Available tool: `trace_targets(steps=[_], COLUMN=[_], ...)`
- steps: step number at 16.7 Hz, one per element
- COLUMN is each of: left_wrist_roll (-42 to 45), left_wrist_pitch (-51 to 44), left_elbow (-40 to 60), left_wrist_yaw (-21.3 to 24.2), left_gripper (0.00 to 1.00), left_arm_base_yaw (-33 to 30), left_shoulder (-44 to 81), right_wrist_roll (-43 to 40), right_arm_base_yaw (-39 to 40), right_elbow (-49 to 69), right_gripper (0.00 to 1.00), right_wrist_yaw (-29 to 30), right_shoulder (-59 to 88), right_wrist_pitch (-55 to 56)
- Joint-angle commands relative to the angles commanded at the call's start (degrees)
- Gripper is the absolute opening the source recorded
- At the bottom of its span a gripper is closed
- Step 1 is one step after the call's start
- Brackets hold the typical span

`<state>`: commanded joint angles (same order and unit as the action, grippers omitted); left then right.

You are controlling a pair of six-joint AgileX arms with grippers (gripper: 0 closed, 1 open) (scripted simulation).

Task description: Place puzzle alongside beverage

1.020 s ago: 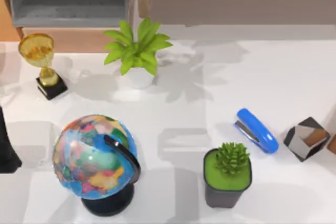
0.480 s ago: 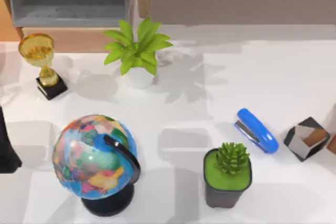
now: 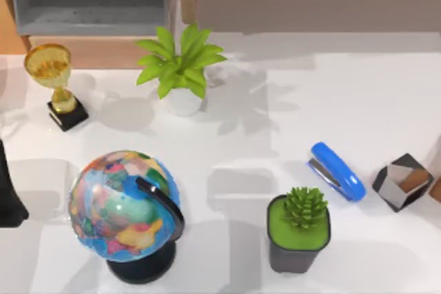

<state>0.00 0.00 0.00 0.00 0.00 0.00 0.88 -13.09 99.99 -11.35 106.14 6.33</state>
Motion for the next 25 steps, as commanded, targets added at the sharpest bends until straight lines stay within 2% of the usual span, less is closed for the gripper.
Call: trace_targets(steps=[3, 4, 21, 25], left_wrist_roll=[0.0, 0.0, 0.0, 0.0], left_wrist_pitch=[0.0, 0.0, 0.0, 0.0], left_elbow=[0.0, 0.0, 0.0, 0.0], left_wrist_yaw=[0.0, 0.0, 0.0, 0.0], left_gripper=[1.0, 1.0, 1.0, 1.0], left_arm_base_yaw=[0.0, 0.0, 0.0, 0.0], left_shoulder=[0.0, 0.0, 0.0, 0.0], right_wrist_roll=[0.0, 0.0, 0.2, 1.5], right_arm_base_yaw=[0.0, 0.0, -0.1, 1.6], right_elbow=[0.0, 0.0, 2.6, 1.7], right_gripper=[0.02, 0.0, 0.0, 0.0], right_wrist_yaw=[0.0, 0.0, -0.1, 1.1], right_shoulder=[0.0, 0.0, 0.0, -5.3], right_wrist_pitch=[0.0, 0.0, -2.3, -6.0])
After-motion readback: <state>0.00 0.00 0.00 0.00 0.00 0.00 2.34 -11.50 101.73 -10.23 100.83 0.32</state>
